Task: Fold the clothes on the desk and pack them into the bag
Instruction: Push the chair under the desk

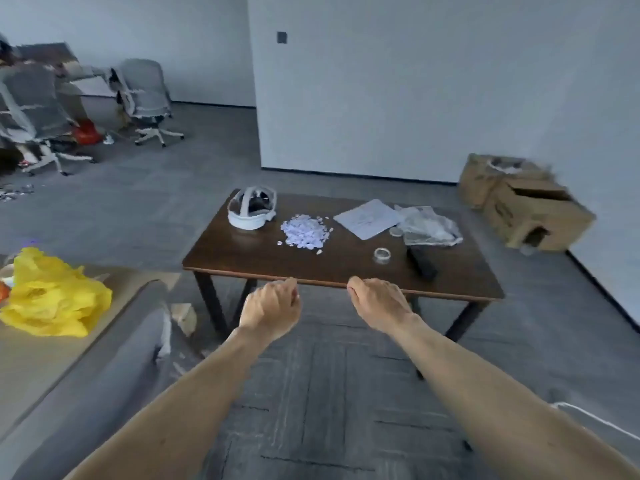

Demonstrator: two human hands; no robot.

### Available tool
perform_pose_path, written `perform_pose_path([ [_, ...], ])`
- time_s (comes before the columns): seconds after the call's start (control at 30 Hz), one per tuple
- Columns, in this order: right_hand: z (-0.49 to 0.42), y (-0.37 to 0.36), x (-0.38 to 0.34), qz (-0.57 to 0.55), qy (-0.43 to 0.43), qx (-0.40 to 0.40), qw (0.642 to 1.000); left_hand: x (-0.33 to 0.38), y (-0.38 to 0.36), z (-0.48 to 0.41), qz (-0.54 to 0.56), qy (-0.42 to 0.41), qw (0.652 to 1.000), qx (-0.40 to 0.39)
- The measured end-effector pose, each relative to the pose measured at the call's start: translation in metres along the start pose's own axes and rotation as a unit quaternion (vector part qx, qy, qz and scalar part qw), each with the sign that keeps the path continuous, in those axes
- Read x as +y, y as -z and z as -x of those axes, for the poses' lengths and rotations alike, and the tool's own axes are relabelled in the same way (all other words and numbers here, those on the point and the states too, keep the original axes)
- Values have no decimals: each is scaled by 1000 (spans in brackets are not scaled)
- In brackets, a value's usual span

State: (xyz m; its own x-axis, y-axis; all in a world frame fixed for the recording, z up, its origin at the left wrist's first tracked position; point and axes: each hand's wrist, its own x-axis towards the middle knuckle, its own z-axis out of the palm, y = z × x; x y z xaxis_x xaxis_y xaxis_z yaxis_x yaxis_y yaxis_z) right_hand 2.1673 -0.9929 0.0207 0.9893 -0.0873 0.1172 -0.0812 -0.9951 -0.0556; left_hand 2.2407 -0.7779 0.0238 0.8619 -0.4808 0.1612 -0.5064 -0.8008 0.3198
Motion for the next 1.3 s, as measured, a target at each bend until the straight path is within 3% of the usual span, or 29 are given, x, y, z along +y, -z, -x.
perform_pose_path([
  [0.13,159,35,116,3,-168,-1,986,157,-43,32,30,-145,987,-56],
  [0.3,387,69,207,4,-363,-13,932,334,-92,120,57,-320,939,-109],
  [0.5,607,106,238,38,-543,12,839,492,-124,229,72,-449,878,-152],
  [0.73,747,124,237,13,-650,60,757,612,-139,316,59,-557,806,-189],
  [0.9,806,120,248,-2,-686,72,724,691,-170,347,51,-603,772,-195],
  [1.0,840,112,268,-19,-695,48,718,746,-197,357,77,-599,768,-211],
  [1.17,887,108,352,-49,-684,-4,728,834,-256,348,118,-537,802,-232],
  [1.3,895,112,443,-66,-638,-54,766,884,-302,319,110,-447,850,-255],
])
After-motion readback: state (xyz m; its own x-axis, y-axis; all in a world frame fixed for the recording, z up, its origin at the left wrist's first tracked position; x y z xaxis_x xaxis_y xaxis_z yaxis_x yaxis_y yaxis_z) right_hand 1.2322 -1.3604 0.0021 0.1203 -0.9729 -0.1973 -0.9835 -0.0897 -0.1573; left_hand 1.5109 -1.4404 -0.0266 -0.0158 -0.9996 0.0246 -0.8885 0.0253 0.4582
